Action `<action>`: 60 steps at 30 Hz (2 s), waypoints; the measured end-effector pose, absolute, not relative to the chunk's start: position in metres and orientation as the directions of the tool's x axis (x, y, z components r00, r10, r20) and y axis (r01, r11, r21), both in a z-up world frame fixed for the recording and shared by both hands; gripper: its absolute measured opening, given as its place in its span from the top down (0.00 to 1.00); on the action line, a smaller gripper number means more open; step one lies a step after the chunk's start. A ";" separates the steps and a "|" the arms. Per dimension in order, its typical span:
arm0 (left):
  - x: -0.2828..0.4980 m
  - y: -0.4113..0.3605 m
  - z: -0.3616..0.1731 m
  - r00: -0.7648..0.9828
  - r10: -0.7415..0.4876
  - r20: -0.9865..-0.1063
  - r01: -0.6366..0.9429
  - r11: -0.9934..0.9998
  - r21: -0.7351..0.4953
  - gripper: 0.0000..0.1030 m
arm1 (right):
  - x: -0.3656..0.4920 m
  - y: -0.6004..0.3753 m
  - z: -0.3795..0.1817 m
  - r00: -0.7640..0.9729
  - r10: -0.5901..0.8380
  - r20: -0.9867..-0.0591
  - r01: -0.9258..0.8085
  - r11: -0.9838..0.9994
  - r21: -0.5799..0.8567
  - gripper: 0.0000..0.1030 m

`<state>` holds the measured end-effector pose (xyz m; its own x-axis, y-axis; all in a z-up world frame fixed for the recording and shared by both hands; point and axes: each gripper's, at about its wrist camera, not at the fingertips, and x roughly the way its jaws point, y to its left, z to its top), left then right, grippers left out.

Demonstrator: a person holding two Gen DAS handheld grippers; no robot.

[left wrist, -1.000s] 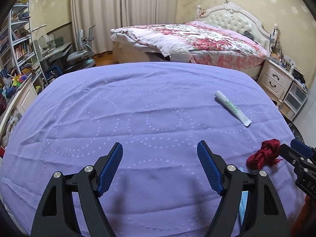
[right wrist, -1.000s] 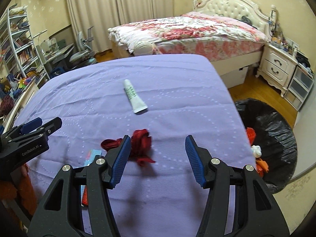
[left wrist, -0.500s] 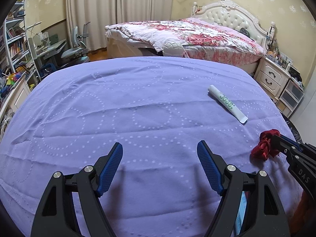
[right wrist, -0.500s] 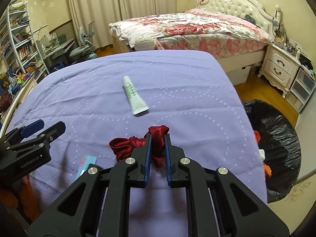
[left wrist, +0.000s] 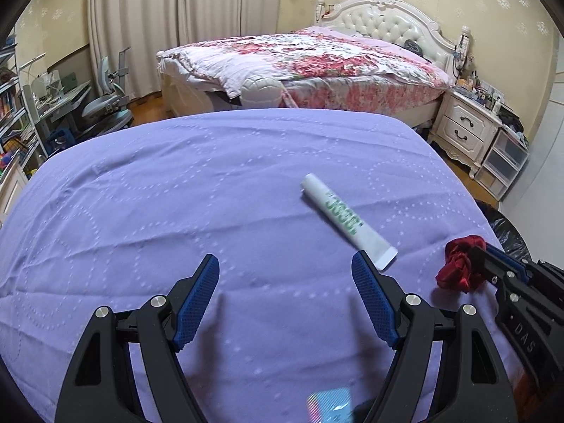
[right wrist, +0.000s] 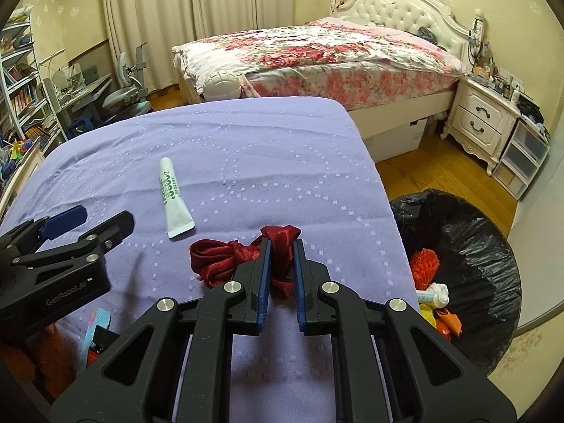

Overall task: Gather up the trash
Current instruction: 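Grasp the red ribbon with the right tool, then grasp the white tube with the left tool while the right tool holds the ribbon, then carry the red ribbon and white tube toward the black bin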

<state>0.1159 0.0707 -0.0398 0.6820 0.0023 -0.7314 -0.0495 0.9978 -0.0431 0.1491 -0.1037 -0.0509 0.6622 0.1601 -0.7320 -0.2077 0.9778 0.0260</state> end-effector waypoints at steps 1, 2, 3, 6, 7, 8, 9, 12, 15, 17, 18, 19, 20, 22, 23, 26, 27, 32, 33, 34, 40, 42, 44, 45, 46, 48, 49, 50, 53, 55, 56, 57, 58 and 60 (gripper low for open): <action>0.118 0.068 -0.040 0.682 0.000 -0.731 -0.046 0.998 -0.043 0.27 | 0.150 -0.104 -0.051 0.662 0.160 -0.732 -0.210 0.977 0.024 0.88; 0.121 0.066 -0.040 0.682 -0.002 -0.731 -0.044 0.998 -0.044 0.27 | 0.151 -0.104 -0.051 0.663 0.159 -0.732 -0.213 0.977 0.019 0.88; 0.124 0.064 -0.040 0.682 -0.004 -0.731 -0.042 0.998 -0.045 0.27 | 0.152 -0.103 -0.051 0.664 0.158 -0.731 -0.214 0.977 0.016 0.88; 0.130 0.059 -0.039 0.684 -0.011 -0.730 -0.041 0.998 -0.054 0.27 | 0.155 -0.104 -0.051 0.664 0.158 -0.731 -0.218 0.976 0.012 0.88; 0.132 0.059 -0.039 0.683 -0.014 -0.730 -0.040 0.998 -0.057 0.27 | 0.156 -0.104 -0.051 0.663 0.159 -0.732 -0.218 0.976 0.014 0.88; 0.134 0.058 -0.039 0.682 -0.017 -0.731 -0.040 0.997 -0.060 0.27 | 0.156 -0.104 -0.051 0.662 0.159 -0.732 -0.217 0.976 0.016 0.88; 0.136 0.058 -0.039 0.681 -0.019 -0.732 -0.040 0.997 -0.063 0.27 | 0.156 -0.104 -0.051 0.662 0.161 -0.732 -0.217 0.976 0.018 0.88; 0.142 0.057 -0.041 0.672 -0.028 -0.740 -0.036 0.997 -0.071 0.27 | 0.158 -0.105 -0.051 0.660 0.165 -0.733 -0.217 0.976 0.024 0.88; 0.151 0.055 -0.044 0.650 -0.032 -0.759 -0.030 0.997 -0.068 0.27 | 0.159 -0.105 -0.051 0.658 0.168 -0.734 -0.217 0.976 0.028 0.88; 0.157 0.055 -0.048 0.618 -0.047 -0.785 -0.027 0.996 -0.081 0.27 | 0.159 -0.106 -0.052 0.657 0.169 -0.734 -0.218 0.976 0.029 0.88; 0.159 0.058 -0.051 0.601 -0.059 -0.797 -0.027 0.995 -0.094 0.27 | 0.160 -0.106 -0.052 0.657 0.169 -0.735 -0.218 0.976 0.030 0.88; 0.158 0.058 -0.050 0.605 -0.061 -0.794 -0.025 0.995 -0.095 0.27 | 0.160 -0.107 -0.052 0.657 0.169 -0.735 -0.217 0.976 0.030 0.88; 0.157 0.059 -0.050 0.602 -0.063 -0.796 -0.022 0.995 -0.095 0.28 | 0.160 -0.106 -0.052 0.656 0.169 -0.735 -0.217 0.976 0.030 0.88; 0.153 0.059 -0.050 0.608 -0.053 -0.792 -0.018 0.997 -0.080 0.35 | 0.159 -0.107 -0.052 0.656 0.169 -0.736 -0.218 0.976 0.030 0.88; 0.151 0.059 -0.050 0.612 -0.052 -0.789 -0.013 0.997 -0.076 0.41 | 0.159 -0.107 -0.052 0.656 0.169 -0.735 -0.218 0.976 0.030 0.88; 0.144 0.062 -0.050 0.624 -0.061 -0.779 0.005 0.997 -0.074 0.57 | 0.159 -0.108 -0.053 0.656 0.170 -0.736 -0.216 0.976 0.033 0.88; 0.141 0.064 -0.050 0.627 -0.070 -0.775 0.011 0.997 -0.082 0.63 | 0.158 -0.108 -0.053 0.655 0.170 -0.736 -0.215 0.976 0.034 0.88; 0.140 0.073 -0.049 0.632 -0.111 -0.767 0.026 0.992 -0.123 0.80 | 0.156 -0.108 -0.054 0.656 0.169 -0.736 -0.213 0.976 0.034 0.88; 0.139 0.074 -0.049 0.632 -0.113 -0.766 0.029 0.992 -0.123 0.81 | 0.156 -0.108 -0.054 0.656 0.170 -0.736 -0.214 0.976 0.034 0.88; 0.137 0.074 -0.049 0.633 -0.113 -0.766 0.032 0.992 -0.120 0.81 | 0.156 -0.108 -0.055 0.656 0.170 -0.735 -0.213 0.976 0.035 0.88; 0.128 0.078 -0.047 0.644 -0.116 -0.756 0.027 0.991 -0.129 0.81 | 0.149 -0.111 -0.057 0.657 0.170 -0.735 -0.206 0.978 0.042 0.88; 0.125 0.081 -0.046 0.649 -0.112 -0.753 0.022 0.991 -0.129 0.81 | 0.146 -0.112 -0.056 0.658 0.173 -0.733 -0.203 0.978 0.049 0.89; 0.120 0.084 -0.045 0.654 -0.107 -0.749 0.016 0.992 -0.128 0.81 | 0.142 -0.112 -0.056 0.659 0.175 -0.731 -0.201 0.978 0.053 0.89; 0.117 0.086 -0.044 0.657 -0.104 -0.747 0.014 0.992 -0.127 0.81 | 0.140 -0.112 -0.056 0.660 0.175 -0.731 -0.200 0.978 0.054 0.89; 0.114 0.087 -0.043 0.660 -0.100 -0.744 0.011 0.992 -0.124 0.81 | 0.140 -0.112 -0.056 0.660 0.175 -0.730 -0.200 0.978 0.054 0.89; 0.108 0.089 -0.040 0.669 -0.092 -0.737 0.008 0.993 -0.117 0.81 | 0.135 -0.112 -0.055 0.661 0.180 -0.729 -0.201 0.978 0.059 0.90; 0.105 0.090 -0.039 0.675 -0.088 -0.733 0.007 0.994 -0.112 0.81 | 0.133 -0.112 -0.055 0.661 0.182 -0.728 -0.200 0.978 0.062 0.90; 0.103 0.090 -0.037 0.679 -0.085 -0.729 0.007 0.994 -0.109 0.81 | 0.130 -0.112 -0.055 0.662 0.184 -0.726 -0.200 0.978 0.066 0.90; 0.096 0.091 -0.033 0.688 -0.086 -0.720 0.005 0.994 -0.114 0.81 | 0.125 -0.111 -0.053 0.665 0.185 -0.724 -0.200 0.977 0.066 0.91; 0.091 0.091 -0.031 0.692 -0.091 -0.716 0.006 0.993 -0.121 0.81 | 0.121 -0.111 -0.052 0.667 0.187 -0.721 -0.201 0.977 0.067 0.91; 0.089 0.090 -0.030 0.695 -0.094 -0.713 0.008 0.992 -0.122 0.81 | 0.120 -0.112 -0.051 0.669 0.187 -0.720 -0.200 0.977 0.069 0.91; 0.086 0.088 -0.029 0.698 -0.096 -0.710 0.012 0.992 -0.123 0.81 | 0.117 -0.112 -0.049 0.672 0.187 -0.717 -0.198 0.978 0.069 0.91; 0.083 0.087 -0.028 0.701 -0.099 -0.707 0.015 0.992 -0.125 0.81 | 0.116 -0.113 -0.048 0.675 0.186 -0.714 -0.196 0.978 0.070 0.91; 0.080 0.084 -0.025 0.705 -0.107 -0.701 0.023 0.992 -0.128 0.81 | 0.112 -0.116 -0.044 0.682 0.185 -0.708 -0.191 0.979 0.071 0.91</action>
